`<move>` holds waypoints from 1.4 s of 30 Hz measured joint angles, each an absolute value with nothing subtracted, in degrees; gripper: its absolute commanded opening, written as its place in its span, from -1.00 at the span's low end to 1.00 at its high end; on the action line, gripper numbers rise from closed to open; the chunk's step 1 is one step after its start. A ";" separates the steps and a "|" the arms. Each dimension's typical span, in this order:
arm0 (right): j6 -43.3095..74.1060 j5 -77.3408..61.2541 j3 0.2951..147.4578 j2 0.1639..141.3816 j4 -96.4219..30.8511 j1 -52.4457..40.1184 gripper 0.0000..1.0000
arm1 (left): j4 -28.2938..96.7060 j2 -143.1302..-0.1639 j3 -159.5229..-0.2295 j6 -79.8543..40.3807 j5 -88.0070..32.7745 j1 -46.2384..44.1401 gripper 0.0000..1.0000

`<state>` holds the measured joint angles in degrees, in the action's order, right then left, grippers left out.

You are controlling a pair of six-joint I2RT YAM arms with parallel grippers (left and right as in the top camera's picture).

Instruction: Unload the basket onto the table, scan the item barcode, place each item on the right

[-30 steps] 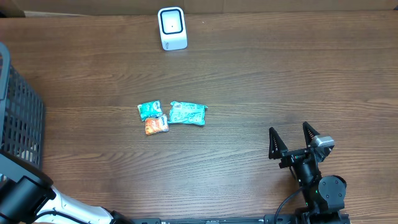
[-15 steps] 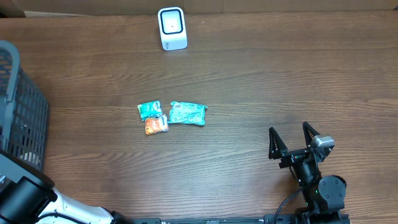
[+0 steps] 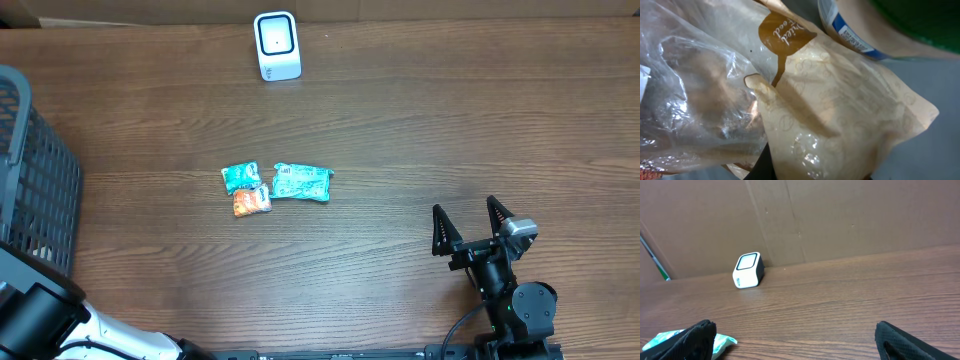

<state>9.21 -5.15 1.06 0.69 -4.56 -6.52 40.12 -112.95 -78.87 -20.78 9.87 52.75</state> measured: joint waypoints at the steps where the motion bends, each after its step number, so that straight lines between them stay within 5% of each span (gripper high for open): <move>1: 9.21 -5.15 1.06 0.69 -4.56 -6.52 0.99 | 42.04 -113.45 -80.18 -20.78 9.72 52.75 -0.92; 24: 9.19 -5.17 1.06 0.69 -4.58 -6.52 1.00 | 86.52 -117.69 -140.35 -20.60 -14.02 52.75 -0.91; 35: 9.21 -5.15 1.06 0.69 -4.56 -6.52 1.00 | 90.06 -110.72 -151.26 -18.28 -20.36 50.72 -0.92; 42: 9.21 -5.15 1.06 0.69 -4.58 -6.52 1.00 | 90.39 -99.15 -152.83 -13.63 -20.99 36.62 -0.92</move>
